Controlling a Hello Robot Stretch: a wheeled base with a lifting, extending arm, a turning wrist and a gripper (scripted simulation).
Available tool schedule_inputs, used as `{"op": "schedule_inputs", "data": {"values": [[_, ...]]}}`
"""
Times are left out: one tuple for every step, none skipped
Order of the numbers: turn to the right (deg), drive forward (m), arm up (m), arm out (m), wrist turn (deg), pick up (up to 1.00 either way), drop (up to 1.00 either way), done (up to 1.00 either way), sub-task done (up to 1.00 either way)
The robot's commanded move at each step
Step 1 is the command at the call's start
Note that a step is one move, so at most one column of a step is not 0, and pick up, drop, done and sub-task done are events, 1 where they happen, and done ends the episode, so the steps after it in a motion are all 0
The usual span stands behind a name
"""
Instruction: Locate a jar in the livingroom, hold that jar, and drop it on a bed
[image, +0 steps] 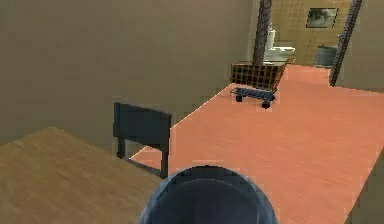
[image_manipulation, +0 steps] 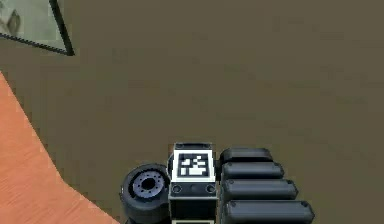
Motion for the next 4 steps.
{"op": "schedule_inputs", "data": {"values": [[30.0, 0.00, 0.00, 0.00, 0.0, 0.00, 0.00, 0.00, 0.00], [0.0, 1.00, 0.00, 0.00, 0.0, 0.00, 0.00, 0.00, 0.00], [0.0, 1.00, 0.00, 0.00, 0.0, 0.00, 0.00, 0.00, 0.00], [0.0, 1.00, 0.00, 0.00, 0.0, 0.00, 0.00, 0.00, 0.00]]}}
